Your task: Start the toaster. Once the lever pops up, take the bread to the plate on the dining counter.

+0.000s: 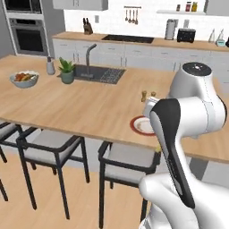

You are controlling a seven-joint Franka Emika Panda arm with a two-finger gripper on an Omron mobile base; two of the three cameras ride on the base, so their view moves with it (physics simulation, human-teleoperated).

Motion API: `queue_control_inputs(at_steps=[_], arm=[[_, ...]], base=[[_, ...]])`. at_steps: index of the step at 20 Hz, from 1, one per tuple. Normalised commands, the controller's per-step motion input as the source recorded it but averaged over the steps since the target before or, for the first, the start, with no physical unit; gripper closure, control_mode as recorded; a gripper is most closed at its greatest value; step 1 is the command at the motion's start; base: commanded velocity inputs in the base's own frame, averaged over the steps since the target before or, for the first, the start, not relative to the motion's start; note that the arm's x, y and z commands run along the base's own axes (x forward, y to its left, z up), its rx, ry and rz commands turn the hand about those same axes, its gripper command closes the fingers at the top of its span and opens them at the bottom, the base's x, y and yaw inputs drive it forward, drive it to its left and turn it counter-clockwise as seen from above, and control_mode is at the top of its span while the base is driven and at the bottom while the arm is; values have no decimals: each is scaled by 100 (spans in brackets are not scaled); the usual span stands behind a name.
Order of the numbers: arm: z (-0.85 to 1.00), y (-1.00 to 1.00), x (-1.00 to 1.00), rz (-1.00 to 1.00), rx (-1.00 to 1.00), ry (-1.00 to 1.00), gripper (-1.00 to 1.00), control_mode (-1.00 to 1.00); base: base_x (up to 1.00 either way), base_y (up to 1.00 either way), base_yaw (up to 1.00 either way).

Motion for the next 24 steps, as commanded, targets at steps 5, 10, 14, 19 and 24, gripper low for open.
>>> queue_control_inputs(at_steps=[5, 10, 14, 19, 24], arm=[[0, 0, 0, 0, 0, 0, 100, 100], [0, 0, 0, 0, 0, 0, 100, 100], [0, 0, 0, 0, 0, 0, 100, 100], [0, 4, 35, -25, 7, 0, 100, -100], [-11, -30, 49, -1, 13, -11, 100, -100]], base=[[18, 62, -53], [45, 40, -47], [61, 23, -48], [9, 5, -9], [0, 0, 0]])
